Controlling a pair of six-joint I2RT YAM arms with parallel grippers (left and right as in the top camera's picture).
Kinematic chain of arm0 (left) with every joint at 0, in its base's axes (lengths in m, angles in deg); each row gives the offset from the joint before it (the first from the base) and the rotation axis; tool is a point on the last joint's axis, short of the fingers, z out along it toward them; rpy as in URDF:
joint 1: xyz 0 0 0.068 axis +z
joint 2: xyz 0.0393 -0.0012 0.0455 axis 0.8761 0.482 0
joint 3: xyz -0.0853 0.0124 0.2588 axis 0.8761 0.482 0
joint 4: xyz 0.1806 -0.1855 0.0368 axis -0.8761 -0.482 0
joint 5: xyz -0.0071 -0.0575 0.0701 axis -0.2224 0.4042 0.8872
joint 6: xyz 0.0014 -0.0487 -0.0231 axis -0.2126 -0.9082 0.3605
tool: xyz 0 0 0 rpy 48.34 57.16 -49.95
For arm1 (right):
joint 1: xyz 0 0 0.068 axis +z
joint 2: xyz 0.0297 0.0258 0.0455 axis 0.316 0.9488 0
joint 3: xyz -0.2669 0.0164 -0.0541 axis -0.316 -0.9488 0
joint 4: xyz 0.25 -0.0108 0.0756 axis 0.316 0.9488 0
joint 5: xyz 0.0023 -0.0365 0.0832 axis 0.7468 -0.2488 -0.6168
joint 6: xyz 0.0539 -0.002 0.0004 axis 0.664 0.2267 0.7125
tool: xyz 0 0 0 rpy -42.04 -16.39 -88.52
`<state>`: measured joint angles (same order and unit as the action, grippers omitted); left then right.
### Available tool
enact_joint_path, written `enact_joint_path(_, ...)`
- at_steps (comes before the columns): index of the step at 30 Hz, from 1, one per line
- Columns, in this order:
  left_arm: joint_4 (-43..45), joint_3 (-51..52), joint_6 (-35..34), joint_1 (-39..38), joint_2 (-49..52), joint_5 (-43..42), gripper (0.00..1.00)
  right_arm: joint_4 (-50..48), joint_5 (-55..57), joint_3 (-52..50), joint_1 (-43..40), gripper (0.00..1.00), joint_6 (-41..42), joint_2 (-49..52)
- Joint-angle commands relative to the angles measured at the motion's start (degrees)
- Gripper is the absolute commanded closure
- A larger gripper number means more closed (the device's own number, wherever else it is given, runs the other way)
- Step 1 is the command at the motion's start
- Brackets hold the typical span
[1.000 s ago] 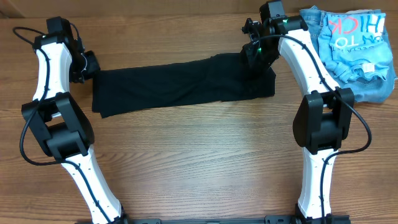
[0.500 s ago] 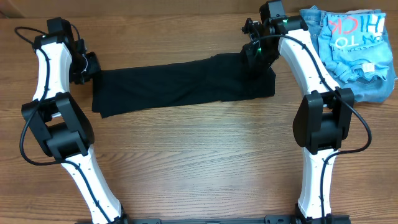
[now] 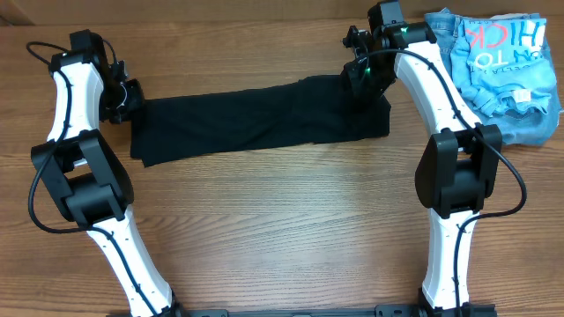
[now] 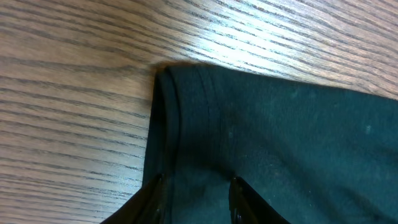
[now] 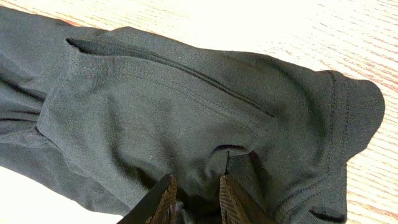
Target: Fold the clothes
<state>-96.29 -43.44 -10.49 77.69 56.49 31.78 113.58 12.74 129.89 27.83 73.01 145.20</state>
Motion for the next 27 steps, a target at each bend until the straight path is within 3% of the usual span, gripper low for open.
enact_joint_path(1,-0.09,0.42,2.99,-0.04,0.61,-0.07,0.63,-0.26,0.37,-0.24,-0.15,0.73,-0.20,-0.50)
enact_joint_path(10,0.04,0.46,8.90,-0.04,1.92,-0.09,0.60,-0.20,0.37,-0.24,-0.15,0.73,-0.20,-0.50)
enact_joint_path(22,1.18,-0.35,8.94,0.07,3.45,2.56,0.65,-0.11,0.37,-0.26,-0.15,0.72,-0.22,-0.50)
enact_joint_path(27,1.60,-0.44,8.90,0.07,3.48,-0.37,0.65,-0.04,0.37,-0.26,-0.15,0.72,-0.22,-0.50)
